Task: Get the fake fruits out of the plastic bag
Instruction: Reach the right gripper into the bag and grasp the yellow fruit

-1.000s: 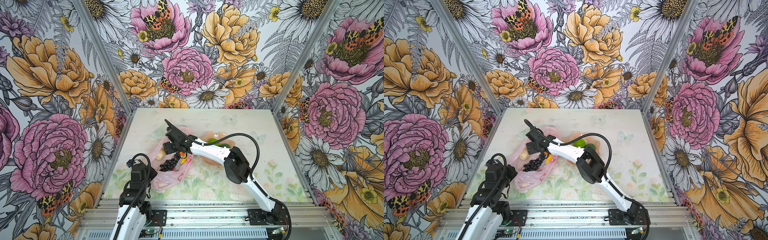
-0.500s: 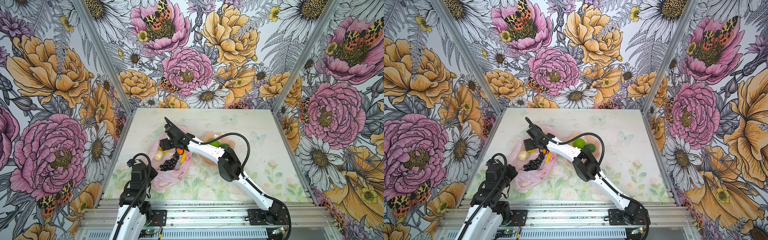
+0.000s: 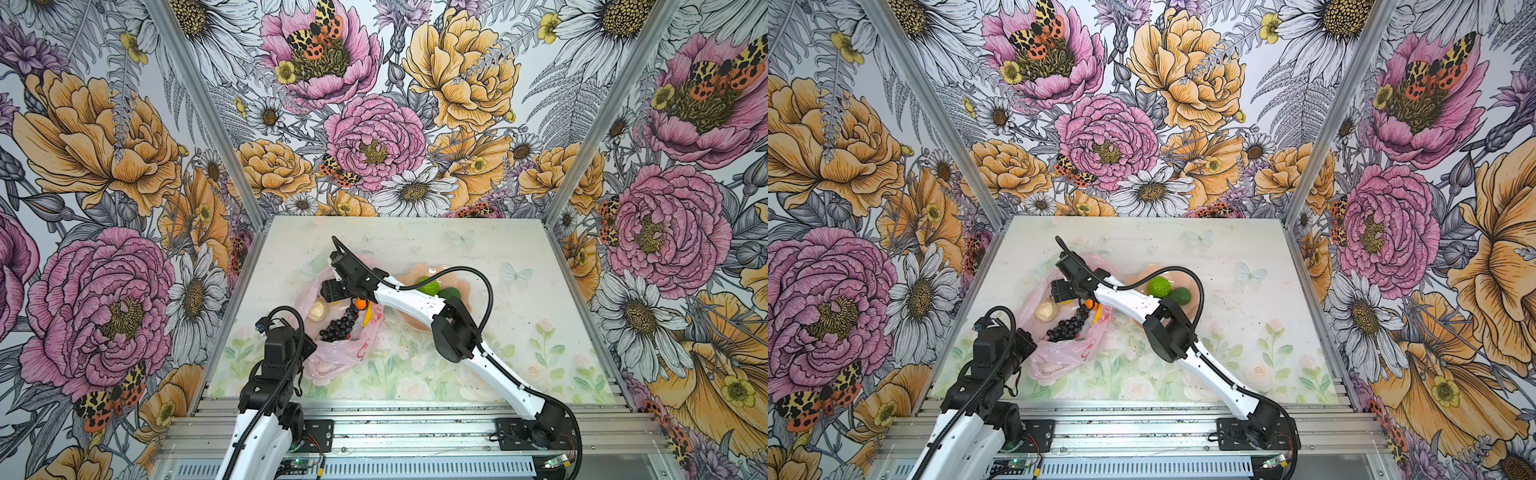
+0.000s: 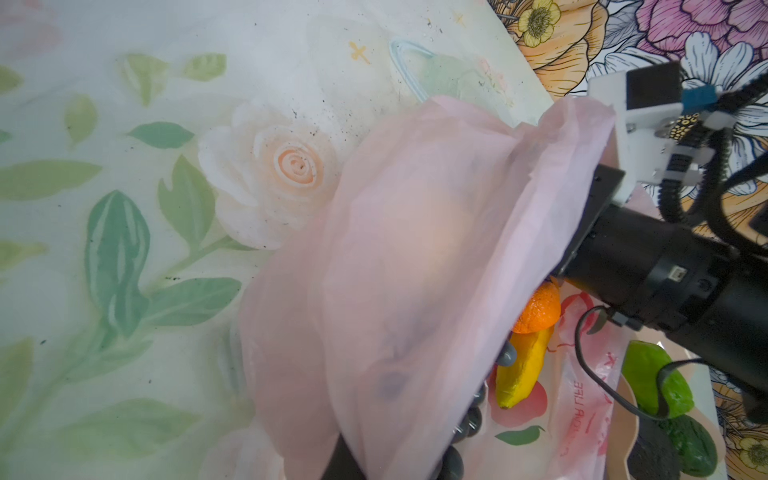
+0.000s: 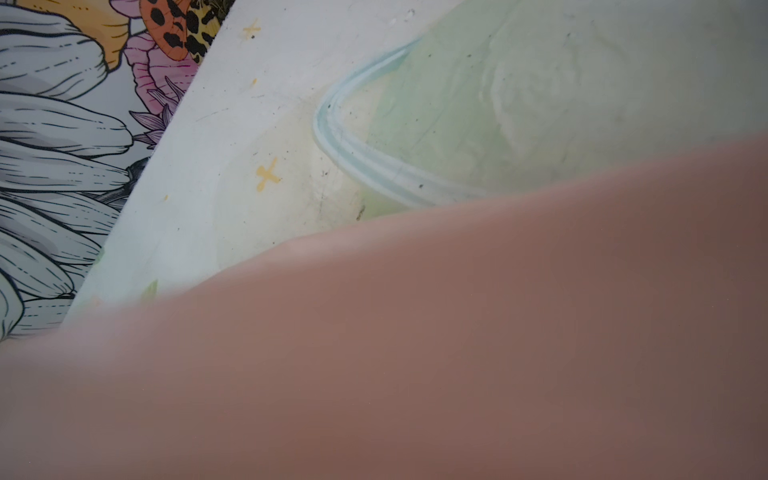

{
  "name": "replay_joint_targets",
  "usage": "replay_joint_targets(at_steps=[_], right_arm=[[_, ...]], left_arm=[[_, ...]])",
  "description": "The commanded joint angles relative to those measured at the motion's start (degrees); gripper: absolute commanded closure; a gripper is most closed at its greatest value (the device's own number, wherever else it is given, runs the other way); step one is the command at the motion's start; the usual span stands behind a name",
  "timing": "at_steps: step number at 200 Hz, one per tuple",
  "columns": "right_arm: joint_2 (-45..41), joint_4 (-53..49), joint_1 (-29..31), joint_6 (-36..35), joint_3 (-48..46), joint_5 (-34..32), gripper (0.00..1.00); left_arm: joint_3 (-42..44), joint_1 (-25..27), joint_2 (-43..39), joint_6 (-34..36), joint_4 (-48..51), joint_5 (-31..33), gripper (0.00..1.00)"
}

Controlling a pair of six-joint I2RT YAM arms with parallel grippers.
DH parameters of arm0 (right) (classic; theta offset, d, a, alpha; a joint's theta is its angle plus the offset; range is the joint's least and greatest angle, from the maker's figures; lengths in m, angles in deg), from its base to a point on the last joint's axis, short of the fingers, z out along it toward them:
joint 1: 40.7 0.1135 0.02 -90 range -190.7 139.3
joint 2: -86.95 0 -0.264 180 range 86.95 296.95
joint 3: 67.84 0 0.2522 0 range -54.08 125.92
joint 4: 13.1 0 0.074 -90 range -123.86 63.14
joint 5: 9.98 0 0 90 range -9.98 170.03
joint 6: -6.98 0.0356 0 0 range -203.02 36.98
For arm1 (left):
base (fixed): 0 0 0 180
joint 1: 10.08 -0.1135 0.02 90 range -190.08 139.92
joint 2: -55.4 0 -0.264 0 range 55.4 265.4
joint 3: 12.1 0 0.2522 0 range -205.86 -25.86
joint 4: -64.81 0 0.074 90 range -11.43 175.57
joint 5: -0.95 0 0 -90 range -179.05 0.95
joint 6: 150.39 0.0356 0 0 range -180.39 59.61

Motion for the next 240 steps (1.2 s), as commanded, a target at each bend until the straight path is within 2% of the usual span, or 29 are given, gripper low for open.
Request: replay_joint_targets(at_steps=[1, 75, 143, 183, 240], right_arm=[[-5.39, -0.07, -0.73, 1.09, -4.44, -3.49, 0.31], [-13.97, -0.16, -0.47, 6.08, -16.40, -8.78, 0.36], [-14.34, 0.02, -0.01, 4.96, -13.99, -2.74, 0.38], [-16.56, 0.06, 0.68, 3.51, -15.34, -1.50, 0.40], [-23.10, 3.80, 1.54, 1.09, -23.29, -1.67, 0.40]], left_arm=[[-1.53, 0.70, 0.08, 0.99, -1.40, 1.82, 1.00], [-1.59, 1.23, 0.34, 0.95, -1.37, 2.34, 1.00], [-1.68, 1.40, 2.33, 1.56, -2.74, 0.89, 1.00], [-2.40, 1.40, 6.68, 2.08, -5.36, 0.29, 1.00], [-4.85, 1.31, 18.95, 5.14, -13.77, -1.26, 1.00]])
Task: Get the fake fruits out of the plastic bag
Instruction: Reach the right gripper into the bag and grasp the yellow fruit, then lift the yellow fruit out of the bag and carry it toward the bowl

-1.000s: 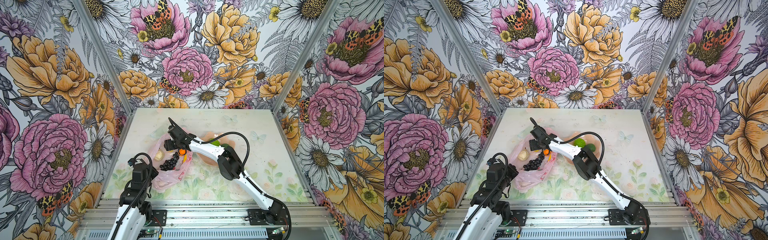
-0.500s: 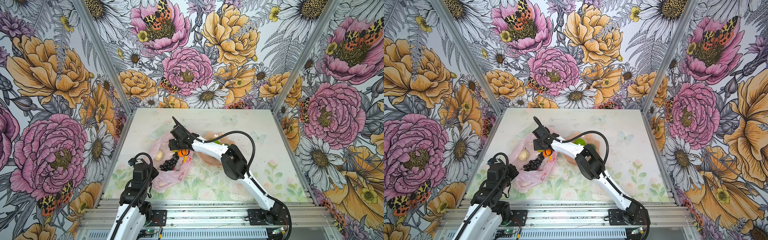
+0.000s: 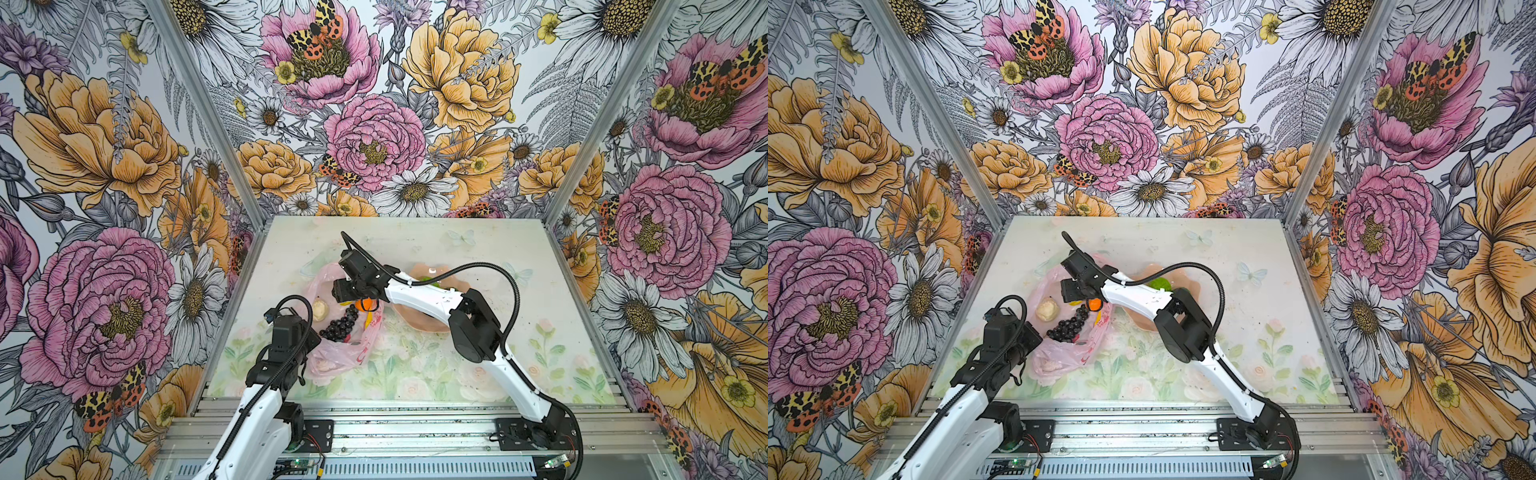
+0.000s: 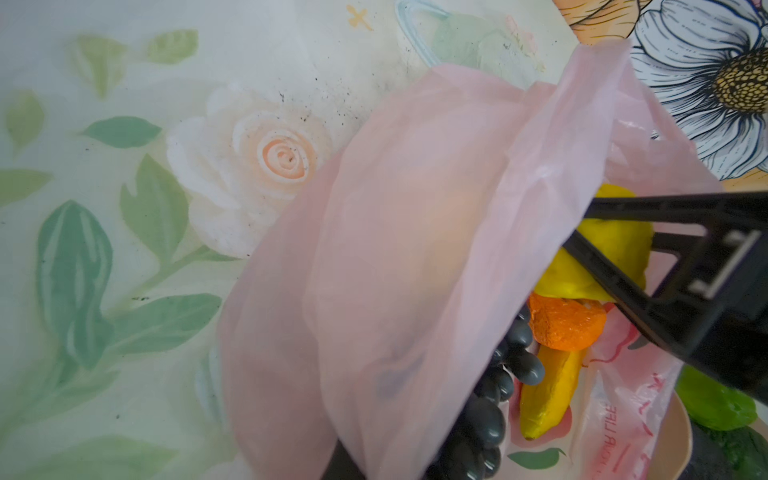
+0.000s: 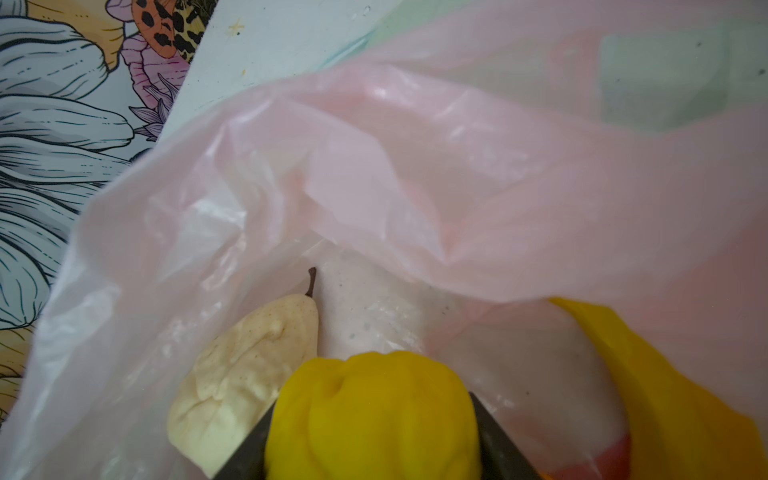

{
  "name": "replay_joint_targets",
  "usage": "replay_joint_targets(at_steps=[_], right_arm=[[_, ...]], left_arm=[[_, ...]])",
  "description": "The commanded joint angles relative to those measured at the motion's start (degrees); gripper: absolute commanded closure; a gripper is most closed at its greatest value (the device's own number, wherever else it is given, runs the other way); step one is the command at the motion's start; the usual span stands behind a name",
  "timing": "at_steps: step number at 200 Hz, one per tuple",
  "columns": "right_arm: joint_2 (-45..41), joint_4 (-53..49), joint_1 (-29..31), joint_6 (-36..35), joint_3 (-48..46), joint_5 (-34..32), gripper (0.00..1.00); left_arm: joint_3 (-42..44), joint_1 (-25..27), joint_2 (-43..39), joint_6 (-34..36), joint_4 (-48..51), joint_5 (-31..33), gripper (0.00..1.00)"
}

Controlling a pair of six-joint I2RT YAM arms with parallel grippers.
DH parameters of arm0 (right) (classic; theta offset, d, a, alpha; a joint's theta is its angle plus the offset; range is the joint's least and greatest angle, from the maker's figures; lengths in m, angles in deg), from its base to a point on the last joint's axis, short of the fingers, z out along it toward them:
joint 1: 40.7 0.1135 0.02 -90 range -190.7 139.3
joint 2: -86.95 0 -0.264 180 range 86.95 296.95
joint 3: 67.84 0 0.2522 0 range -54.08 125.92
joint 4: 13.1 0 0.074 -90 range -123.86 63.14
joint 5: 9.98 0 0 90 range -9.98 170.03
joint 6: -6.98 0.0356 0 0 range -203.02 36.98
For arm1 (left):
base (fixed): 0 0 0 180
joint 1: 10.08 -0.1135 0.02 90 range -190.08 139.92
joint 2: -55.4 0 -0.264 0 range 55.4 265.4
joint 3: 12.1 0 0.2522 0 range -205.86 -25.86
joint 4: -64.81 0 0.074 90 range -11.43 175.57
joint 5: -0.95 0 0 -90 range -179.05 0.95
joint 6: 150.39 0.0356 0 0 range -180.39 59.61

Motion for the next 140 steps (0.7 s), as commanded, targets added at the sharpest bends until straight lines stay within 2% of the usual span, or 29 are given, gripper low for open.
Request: replay_joint_targets(at_steps=[1, 22, 44, 59, 107, 140], right_arm=[[-6.01, 3.48, 0.41, -1.60, -2.93, 0.45, 0.40], [-8.91, 6.06, 0.44, -1.82, -6.94, 0.10, 0.40], [-12.36, 8.85, 0.24, -2.04, -11.61, -1.04, 0.40], [-15.25, 11.75, 0.07, -2.04, -15.70, -2.09, 0.41], [-25.41, 23.60, -0.41, -1.61, -31.41, -7.27, 0.43], [-31.71, 33.52, -1.36, -0.25, -42.77, -9.83, 0.44]], left_arm=[[-2.35, 0.36, 3.44, 3.16, -6.13, -1.19, 1.00], [-3.53, -0.64, 6.95, 4.82, -9.01, -1.20, 1.00], [-3.19, -4.08, 10.34, 5.07, -13.51, -5.14, 1.00], [-3.39, -5.18, 12.37, 5.86, -15.69, -5.49, 1.00], [-4.37, -5.51, 18.44, 8.96, -20.07, -7.07, 1.00], [-3.68, -5.25, 18.56, 9.55, -21.25, -7.51, 1.00]])
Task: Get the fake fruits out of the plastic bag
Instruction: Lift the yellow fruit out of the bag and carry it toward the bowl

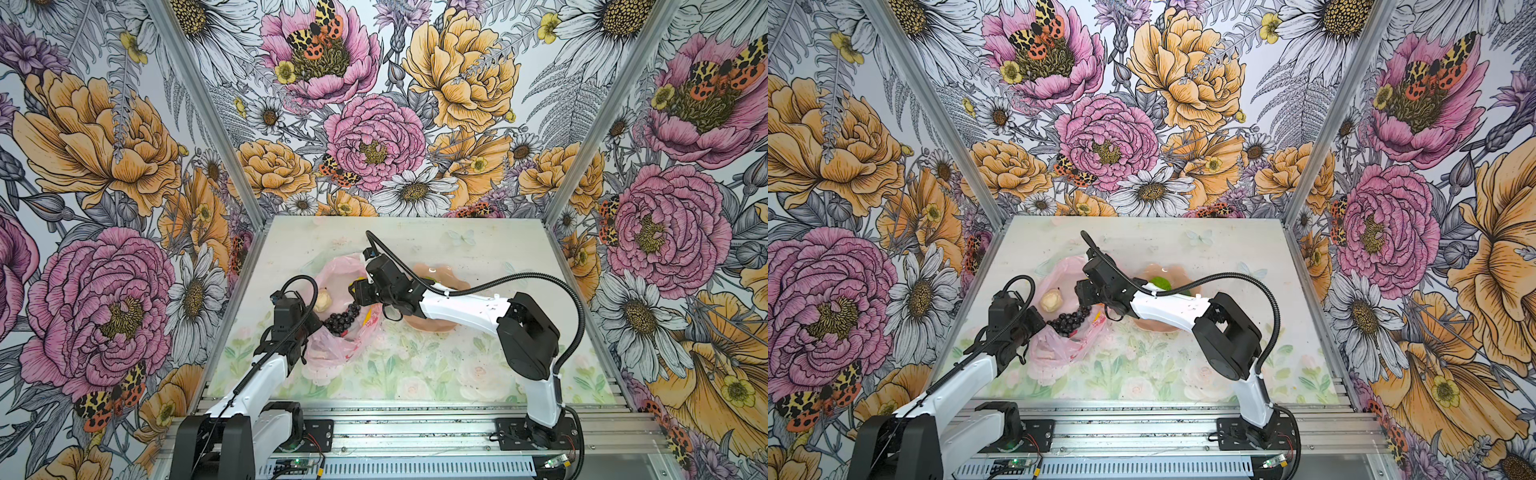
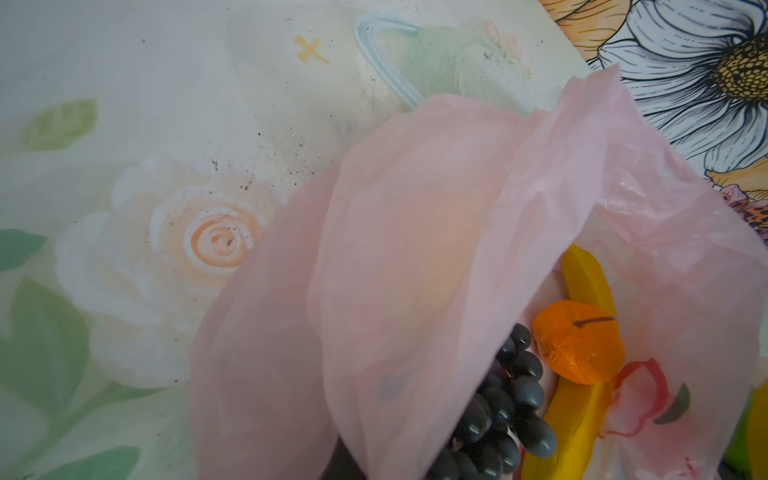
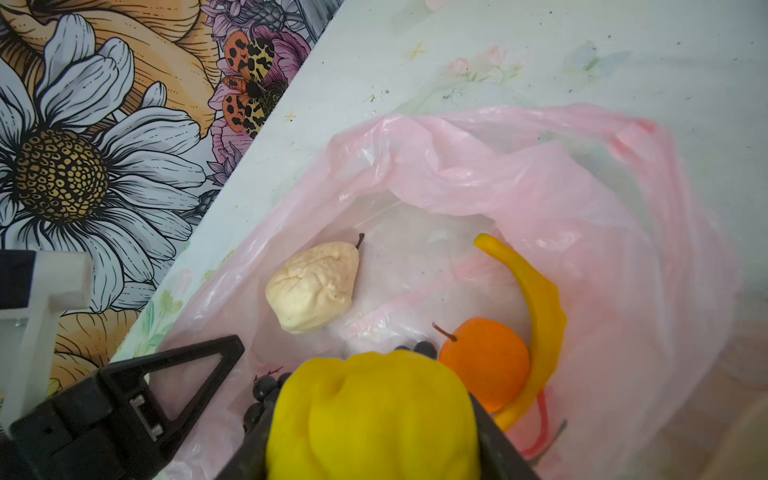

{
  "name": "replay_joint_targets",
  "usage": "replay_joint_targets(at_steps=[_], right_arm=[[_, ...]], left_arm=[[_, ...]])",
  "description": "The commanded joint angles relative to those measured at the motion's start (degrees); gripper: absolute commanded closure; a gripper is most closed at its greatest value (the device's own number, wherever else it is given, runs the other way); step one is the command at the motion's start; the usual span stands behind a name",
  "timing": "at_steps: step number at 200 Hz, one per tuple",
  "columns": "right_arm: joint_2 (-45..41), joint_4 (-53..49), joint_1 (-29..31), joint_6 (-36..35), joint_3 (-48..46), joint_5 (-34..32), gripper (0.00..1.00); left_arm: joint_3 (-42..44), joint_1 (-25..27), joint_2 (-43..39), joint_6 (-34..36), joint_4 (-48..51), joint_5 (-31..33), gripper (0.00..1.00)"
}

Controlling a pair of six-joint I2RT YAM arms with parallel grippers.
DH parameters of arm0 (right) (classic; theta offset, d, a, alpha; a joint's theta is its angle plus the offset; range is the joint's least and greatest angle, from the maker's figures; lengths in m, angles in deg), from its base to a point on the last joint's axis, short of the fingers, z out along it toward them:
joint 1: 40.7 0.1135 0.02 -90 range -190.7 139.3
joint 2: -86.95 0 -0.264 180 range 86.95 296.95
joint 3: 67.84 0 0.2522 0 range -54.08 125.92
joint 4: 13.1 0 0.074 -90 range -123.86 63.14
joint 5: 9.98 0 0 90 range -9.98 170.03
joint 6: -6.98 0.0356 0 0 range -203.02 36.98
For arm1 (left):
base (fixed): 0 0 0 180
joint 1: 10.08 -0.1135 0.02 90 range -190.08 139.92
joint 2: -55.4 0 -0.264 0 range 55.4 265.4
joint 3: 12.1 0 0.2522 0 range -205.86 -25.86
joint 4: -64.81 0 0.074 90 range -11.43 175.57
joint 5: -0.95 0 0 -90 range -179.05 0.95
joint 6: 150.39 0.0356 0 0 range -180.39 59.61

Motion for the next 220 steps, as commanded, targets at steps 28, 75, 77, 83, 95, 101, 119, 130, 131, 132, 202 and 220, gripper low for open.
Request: replay_joint_targets(at_steps=[28, 75, 77, 83, 95, 101, 119, 130, 131, 132, 202, 220], right_arm=[[-9.64, 15.48, -1.47, 0.85, -12.61, -6.67, 0.44], [-17.13, 18.98, -2.12, -2.34, -22.80, -11.77, 0.44], [-17.52, 19.02, -2.17, -2.41, -23.17, -12.03, 0.44], [-18.28, 19.25, -2.36, -2.66, -24.38, -12.60, 0.44], [-19.79, 19.66, -2.81, -2.99, -26.65, -13.29, 0.44], [-20.33, 19.89, -3.06, -3.07, -27.82, -13.53, 0.44], [-21.45, 20.40, -3.56, -3.49, -30.43, -14.02, 0.44], [-21.85, 21.26, -3.64, -4.07, -31.88, -14.57, 0.44], [-21.85, 21.39, -3.65, -4.10, -32.01, -14.60, 0.44], [-21.89, 21.50, -3.65, -4.16, -32.17, -14.62, 0.44], [-18.33, 31.47, -3.65, -4.12, -37.16, -17.61, 0.45], [-16.25, 34.48, -3.65, -3.29, -37.41, -18.53, 0.46]], left_arm=[[0.02, 0.04, -0.71, 2.10, -4.15, -1.60, 1.00], [0.62, 0.41, -1.35, 1.96, -4.78, -0.84, 1.00], [0.65, 0.43, -1.35, 1.99, -4.81, -0.79, 1.00], [0.70, 0.44, -1.49, 1.94, -4.82, -0.73, 1.00], [0.75, 0.52, -1.52, 1.94, -4.90, -0.65, 1.00], [0.79, 0.52, -1.61, 1.95, -4.93, -0.58, 1.00], [0.85, 0.61, -1.64, 1.99, -4.99, -0.28, 1.00], [0.88, 0.66, -1.52, 1.94, -5.08, -0.19, 1.00], [0.88, 0.68, -1.52, 1.94, -5.08, -0.18, 1.00], [0.89, 0.69, -1.52, 1.94, -5.08, -0.21, 1.00], [0.80, 0.70, -1.37, 1.77, -5.02, 0.10, 1.00], [0.76, 0.69, -1.31, 1.73, -5.04, 0.10, 1.00]])
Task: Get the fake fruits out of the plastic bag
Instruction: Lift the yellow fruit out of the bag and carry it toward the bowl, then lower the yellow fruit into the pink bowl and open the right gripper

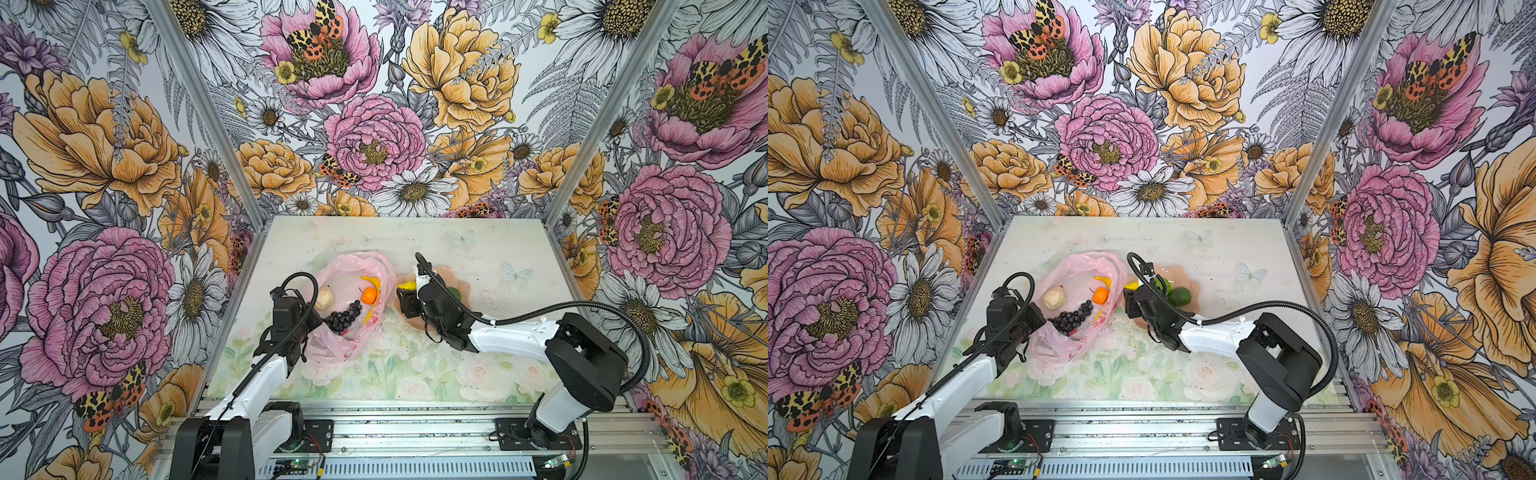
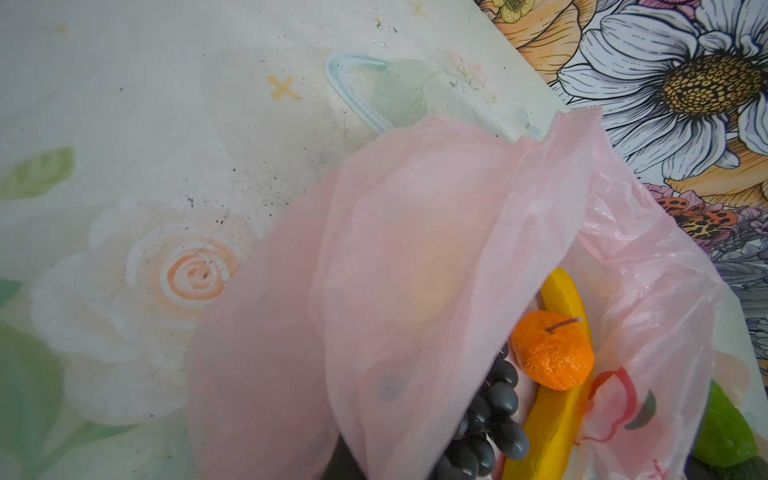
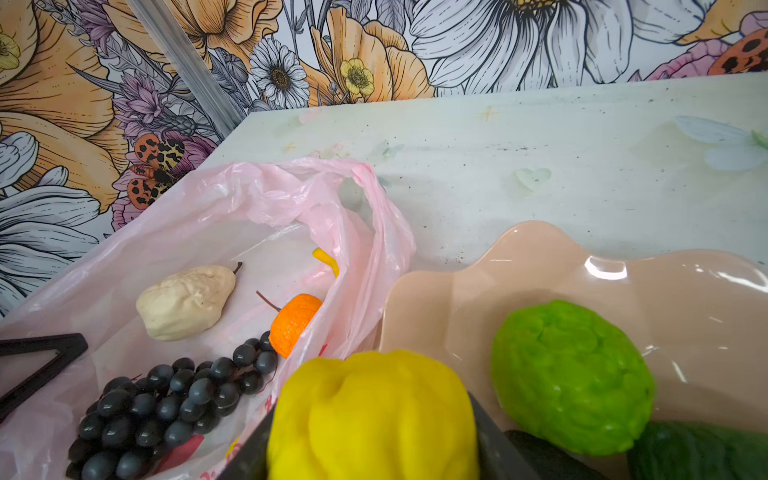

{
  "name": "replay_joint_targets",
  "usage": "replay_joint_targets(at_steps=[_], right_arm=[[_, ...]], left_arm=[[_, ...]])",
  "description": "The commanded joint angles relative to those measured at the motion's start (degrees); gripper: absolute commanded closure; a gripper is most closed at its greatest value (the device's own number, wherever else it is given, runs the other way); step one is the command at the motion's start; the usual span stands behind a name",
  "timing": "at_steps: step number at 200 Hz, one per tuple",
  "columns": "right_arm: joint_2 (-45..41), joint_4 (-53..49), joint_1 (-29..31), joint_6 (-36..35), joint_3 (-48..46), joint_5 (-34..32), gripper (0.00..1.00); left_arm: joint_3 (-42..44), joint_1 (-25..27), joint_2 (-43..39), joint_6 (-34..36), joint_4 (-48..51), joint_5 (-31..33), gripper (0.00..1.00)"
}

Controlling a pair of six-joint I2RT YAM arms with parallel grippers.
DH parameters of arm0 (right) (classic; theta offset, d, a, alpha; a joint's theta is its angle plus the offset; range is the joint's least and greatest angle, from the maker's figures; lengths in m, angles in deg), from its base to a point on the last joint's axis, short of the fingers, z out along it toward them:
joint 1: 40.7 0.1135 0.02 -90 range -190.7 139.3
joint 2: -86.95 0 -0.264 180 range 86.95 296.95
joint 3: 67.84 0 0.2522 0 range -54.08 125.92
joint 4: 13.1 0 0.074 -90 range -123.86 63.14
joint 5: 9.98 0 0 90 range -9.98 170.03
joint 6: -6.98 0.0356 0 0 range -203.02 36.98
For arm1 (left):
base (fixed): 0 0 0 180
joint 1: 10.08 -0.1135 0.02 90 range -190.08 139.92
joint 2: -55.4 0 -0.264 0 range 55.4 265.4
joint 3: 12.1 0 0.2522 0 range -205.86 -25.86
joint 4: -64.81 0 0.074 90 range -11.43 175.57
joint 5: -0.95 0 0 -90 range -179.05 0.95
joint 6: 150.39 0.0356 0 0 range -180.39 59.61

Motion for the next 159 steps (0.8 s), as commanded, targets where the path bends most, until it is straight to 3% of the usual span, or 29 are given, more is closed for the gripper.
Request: replay_joint_targets(at_steps=[1, 119, 159], right_arm=[[2.71, 7.40, -0.30, 0.57, -0.59, -2.71, 0.46], [11.40, 17.21, -1.18, 2.15, -0.98, -5.16, 0.44], [12.88, 18.34, -1.83, 2.13, -0.82, -2.88, 0.37]], left_arm=[[0.67, 0.52, -0.52, 0.72, -1.76, 0.32, 1.00], [0.87, 0.59, -1.03, 0.85, -1.56, 0.70, 1.00], [0.69, 0.52, -0.67, 0.84, -1.56, 0.77, 1.00]])
